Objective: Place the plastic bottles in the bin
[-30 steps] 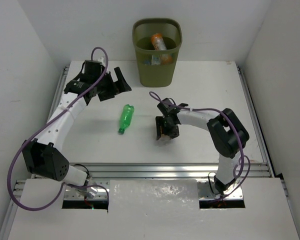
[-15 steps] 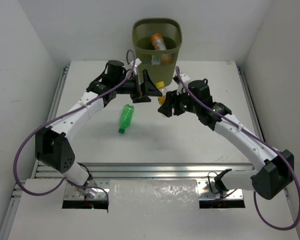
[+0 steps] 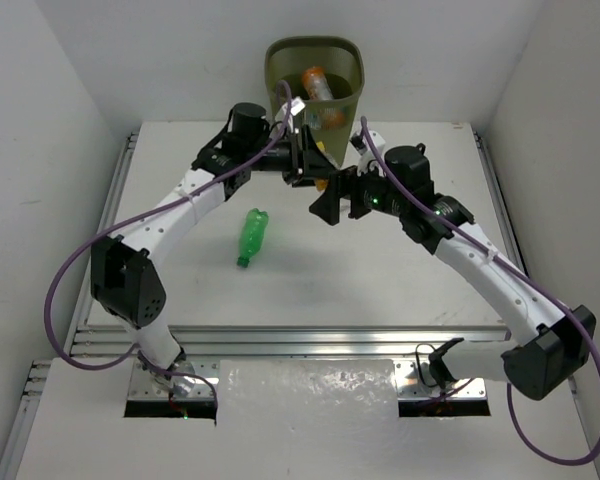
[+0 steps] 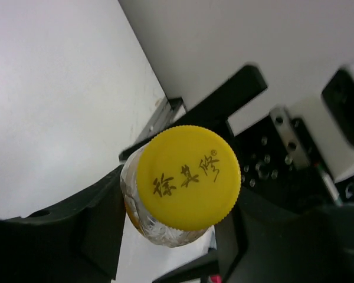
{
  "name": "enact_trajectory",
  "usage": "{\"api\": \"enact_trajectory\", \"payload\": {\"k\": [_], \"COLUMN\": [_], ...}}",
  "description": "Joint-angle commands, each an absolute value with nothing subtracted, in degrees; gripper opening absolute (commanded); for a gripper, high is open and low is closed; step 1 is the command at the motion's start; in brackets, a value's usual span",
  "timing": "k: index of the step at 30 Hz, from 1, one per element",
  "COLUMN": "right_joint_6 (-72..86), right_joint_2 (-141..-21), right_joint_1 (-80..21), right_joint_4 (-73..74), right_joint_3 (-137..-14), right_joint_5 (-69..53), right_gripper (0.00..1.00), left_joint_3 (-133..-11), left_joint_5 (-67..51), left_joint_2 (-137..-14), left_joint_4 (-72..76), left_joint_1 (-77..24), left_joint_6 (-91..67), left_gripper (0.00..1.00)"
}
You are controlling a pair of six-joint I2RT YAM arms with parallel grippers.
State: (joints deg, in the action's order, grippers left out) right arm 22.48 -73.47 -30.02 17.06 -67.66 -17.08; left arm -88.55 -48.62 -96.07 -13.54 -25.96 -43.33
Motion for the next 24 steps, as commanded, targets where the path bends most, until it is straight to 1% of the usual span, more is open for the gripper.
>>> {"api": "enact_trajectory", "payload": {"k": [1,2,4,5,8,10,11,13,15,17,18,19,21,22,23,24], "right_joint_6": [22.8,23.9,24.8,24.7,23.2,22.8,22.8,23.5,24.7,26.4,27.0,27.3,28.1,28.3,28.2,28.0], "right_joint_2": [-71.1,-70.5,-69.4,-68.7,-66.0,-64.9,-64.5,-63.6,-62.9,-62.2,-62.0,-61.7,-61.1,-61.0,-61.0,-61.2], "right_joint_1": [-29.5,-28.6,-27.3,-26.9,-26.6,-26.5,-26.5,-26.5,-26.5,-26.5,-26.5,-26.5,-26.5,-26.5,-26.5,-26.5], "right_joint_4": [16.5,18.9,21.0,21.7,24.8,27.5,28.2,30.0,30.8,31.0,30.9,30.9,31.3,31.7,32.1,33.0], "right_joint_3": [-71.2,-71.8,-71.7,-71.5,-71.2,-71.6,-71.7,-72.0,-72.2,-72.3,-72.3,-72.6,-72.9,-73.7,-74.1,-74.6], "right_joint_5": [-13.5,-10.7,-10.2,-10.1,-6.9,-4.8,-3.6,-3.1,-4.7,-5.8,-7.1,-7.6,-9.0,-9.3,-9.5,-9.9], "right_gripper": [0.99,0.99,0.99,0.99,0.99,0.99,0.99,0.99,0.99,0.99,0.99,0.99,0.99,0.99,0.99,0.99], "left_joint_3": [-98.8,-105.8,-115.4,-123.1,-125.8,-127.9,-131.3,-133.6,-139.6,-144.5,-144.8,-144.8,-146.8,-148.1,-148.1,-148.1], "left_joint_5": [-43.2,-39.7,-36.1,-34.6,-30.5,-28.4,-24.2,-21.6,-17.9,-14.4,-13.5,-12.8,-11.3,-10.7,-10.3,-9.6], "left_joint_2": [-97.2,-98.9,-101.8,-104.2,-105.8,-107.4,-109.8,-112.7,-119.4,-125.6,-127.2,-128.5,-131.8,-132.7,-133.1,-132.8], "left_joint_4": [-14.9,-18.9,-23.5,-24.4,-16.6,-13.3,-11.3,-7.0,-2.7,1.7,3.5,5.3,7.6,7.7,8.2,8.2], "left_joint_1": [-26.0,-25.2,-23.7,-21.5,-16.0,-14.7,-14.5,-14.3,-13.6,-13.4,-13.4,-13.4,-13.2,-13.2,-13.1,-13.0], "left_joint_6": [-41.2,-38.4,-36.9,-36.7,-42.2,-41.9,-40.0,-39.6,-41.0,-41.1,-41.5,-42.2,-43.1,-43.1,-42.9,-42.5], "left_gripper": [0.0,0.0,0.0,0.0,0.0,0.0,0.0,0.0,0.0,0.07,0.11,0.26,0.4,0.55,0.86,0.99]}}
